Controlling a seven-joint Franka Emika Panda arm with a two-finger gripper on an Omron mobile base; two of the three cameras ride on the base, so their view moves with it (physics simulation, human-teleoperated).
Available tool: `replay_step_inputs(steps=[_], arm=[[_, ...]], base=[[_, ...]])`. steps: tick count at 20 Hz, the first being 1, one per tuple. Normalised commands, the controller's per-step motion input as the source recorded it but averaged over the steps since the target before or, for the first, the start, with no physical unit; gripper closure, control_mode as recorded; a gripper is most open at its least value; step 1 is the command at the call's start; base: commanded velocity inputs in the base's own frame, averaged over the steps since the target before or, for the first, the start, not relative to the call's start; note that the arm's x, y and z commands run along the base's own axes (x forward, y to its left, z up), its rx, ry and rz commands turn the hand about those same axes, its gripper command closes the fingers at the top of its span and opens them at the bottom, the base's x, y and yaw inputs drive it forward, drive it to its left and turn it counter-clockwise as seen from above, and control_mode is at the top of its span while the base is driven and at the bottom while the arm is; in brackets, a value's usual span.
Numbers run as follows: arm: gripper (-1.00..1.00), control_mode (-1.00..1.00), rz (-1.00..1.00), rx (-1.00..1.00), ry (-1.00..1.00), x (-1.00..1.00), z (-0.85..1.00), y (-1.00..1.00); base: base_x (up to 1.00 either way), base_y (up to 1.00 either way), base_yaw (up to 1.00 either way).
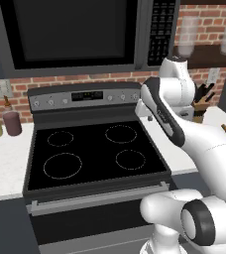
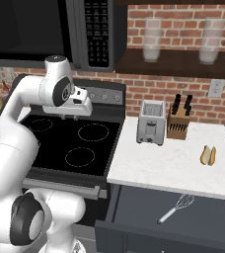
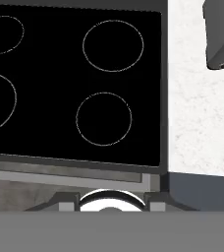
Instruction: Pick the whisk from the drawer and place it on the counter.
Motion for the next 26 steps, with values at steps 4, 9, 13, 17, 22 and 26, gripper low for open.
replay_step_inputs(steps=[4,9,13,17,22,26], arm=[[-1.0,-1.0,0.0,0.0,0.0,-0.1,-0.06,-0.11],[-1.0,-1.0,-0.03,0.0,0.0,-0.37,-0.17,-0.88],[-1.0,-1.0,-0.06,0.0,0.0,-0.3,-0.18,-1.0],[-1.0,-1.0,-0.07,0.0,0.04,-0.2,-0.19,-1.0],[-1.0,-1.0,-0.08,0.0,0.04,-0.03,-0.23,-1.0],[-1.0,-1.0,-0.06,0.0,0.03,0.0,-0.26,-0.95]], base=[[0.0,0.0,0.0],[0.0,0.0,0.0],[0.0,0.0,0.0],[0.0,0.0,0.0],[0.0,0.0,0.0],[0.0,0.0,0.0]])
